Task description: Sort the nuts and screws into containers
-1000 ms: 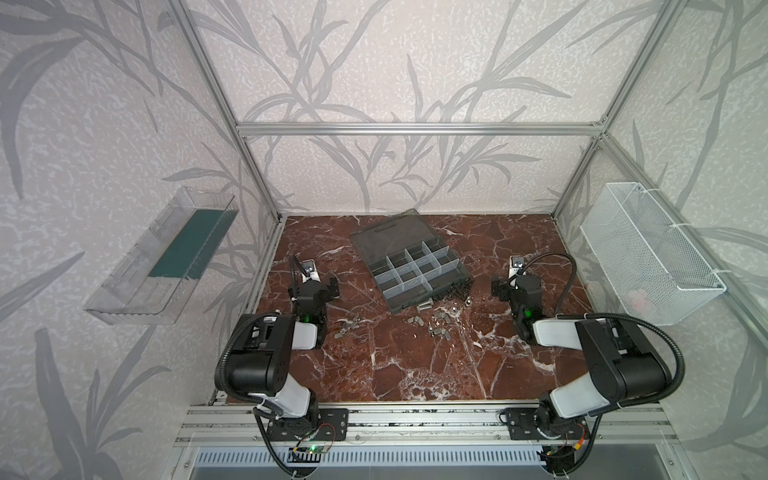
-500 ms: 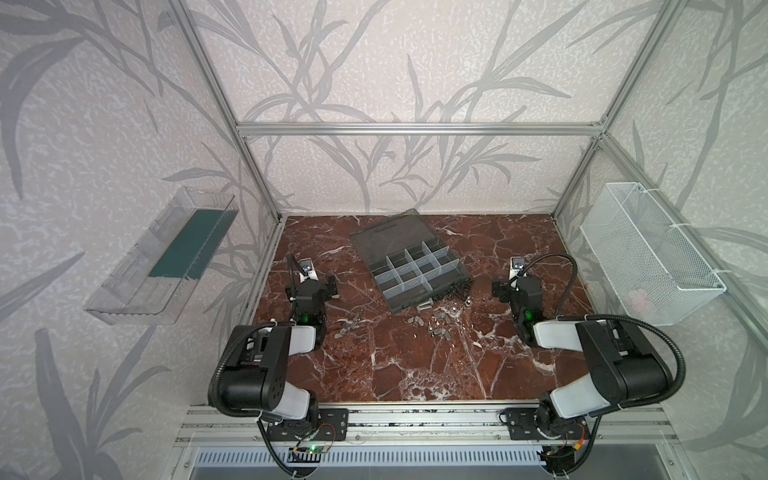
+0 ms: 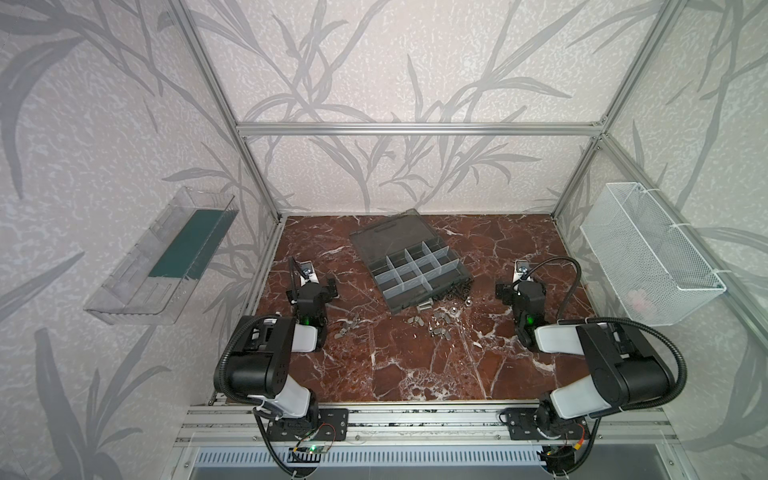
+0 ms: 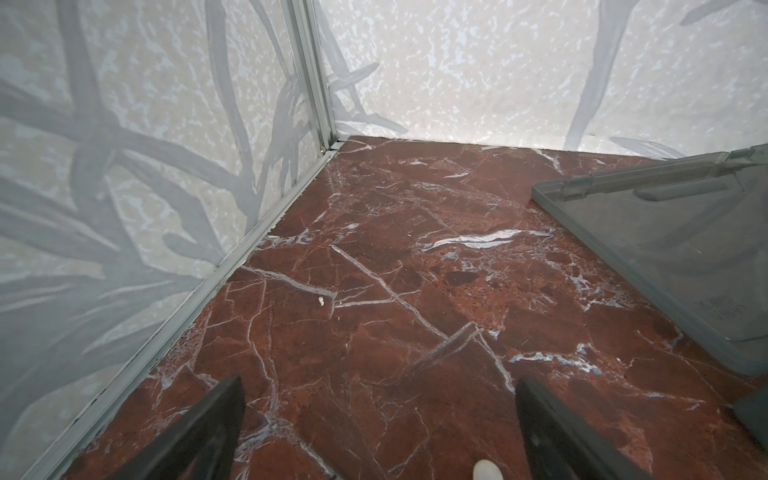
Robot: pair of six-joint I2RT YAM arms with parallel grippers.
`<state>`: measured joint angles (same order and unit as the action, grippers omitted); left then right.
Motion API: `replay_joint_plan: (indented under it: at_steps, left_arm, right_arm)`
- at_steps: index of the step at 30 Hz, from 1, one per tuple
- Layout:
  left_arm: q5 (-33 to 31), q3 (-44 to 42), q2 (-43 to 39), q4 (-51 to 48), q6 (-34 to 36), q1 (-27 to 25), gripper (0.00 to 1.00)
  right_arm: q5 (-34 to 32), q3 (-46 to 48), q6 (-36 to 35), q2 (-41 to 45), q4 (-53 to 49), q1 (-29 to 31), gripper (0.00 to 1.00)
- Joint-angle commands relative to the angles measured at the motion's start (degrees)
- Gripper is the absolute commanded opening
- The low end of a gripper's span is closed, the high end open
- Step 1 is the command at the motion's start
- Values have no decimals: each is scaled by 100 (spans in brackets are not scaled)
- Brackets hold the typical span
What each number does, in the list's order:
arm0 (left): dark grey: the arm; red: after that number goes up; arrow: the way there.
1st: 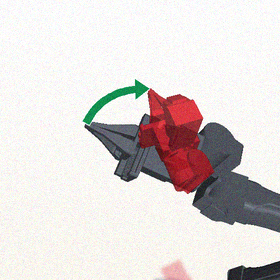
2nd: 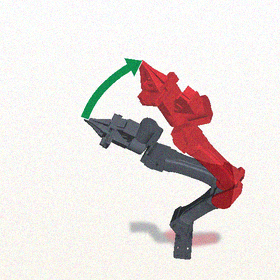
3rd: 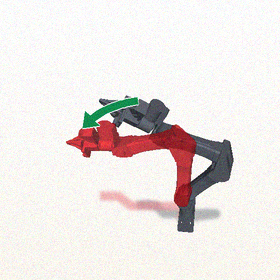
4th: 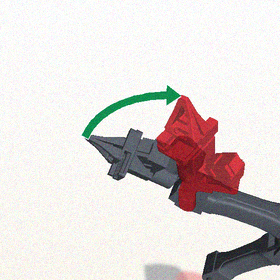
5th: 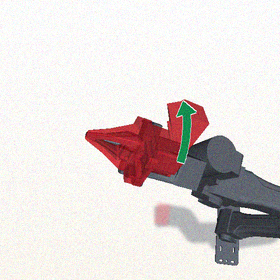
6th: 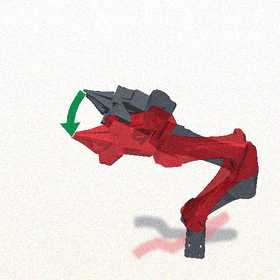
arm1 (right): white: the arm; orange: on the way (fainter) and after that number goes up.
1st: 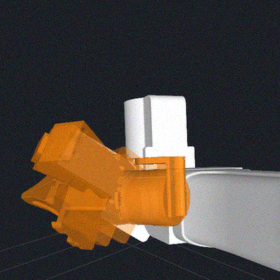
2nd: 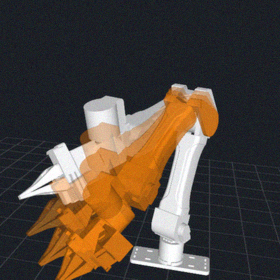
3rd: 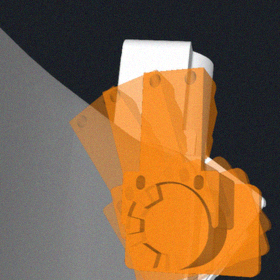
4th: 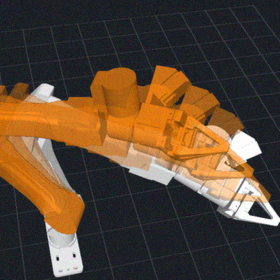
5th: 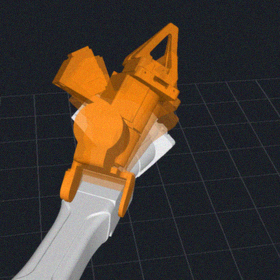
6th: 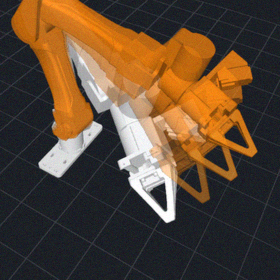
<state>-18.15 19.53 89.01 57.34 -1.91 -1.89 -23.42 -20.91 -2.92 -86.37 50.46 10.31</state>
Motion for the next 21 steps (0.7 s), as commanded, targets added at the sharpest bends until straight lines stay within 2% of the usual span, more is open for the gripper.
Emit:
replay_joint_plan:
  at_steps: [1,3,5,8,9,10,12,13,18,21]
  left_arm:
    - [-42,-80,-295,29,165,-83,99]
    - [-180,-47,-448,-130,299,-210,99]
    - [-421,12,-665,-362,491,-427,99]
    - [-742,125,-1070,-764,835,-773,99]
    - [-935,149,-1215,-835,892,-897,99]
    - [-1083,163,-1381,-925,888,-1004,99]
    - [-1246,238,-1688,-1198,769,-1182,99]
    - [-1289,313,-1859,-1424,668,-1275,99]
    - [-1215,1041,-2417,-2934,19,-1720,99]
    - [-1054,1587,-2535,-3728,-26,-2011,99]
  right_arm:
    - [-198,-162,19,584,-337,41,99]
    - [-240,-238,36,911,-672,58,99]
    - [-446,-353,394,1295,-1419,60,99]
    - [-1324,-458,1595,1907,-2394,51,99]
    - [-1650,-442,2250,2125,-2818,51,99]
    - [-1667,-353,2649,2333,-2897,8,99]
    - [-534,13,2393,2613,-2209,-187,99]
    - [-188,72,2287,2686,-2004,-204,99]
    - [815,-822,2114,2540,-3190,-204,99]
    - [1109,-1157,2425,2289,-3443,-248,99]
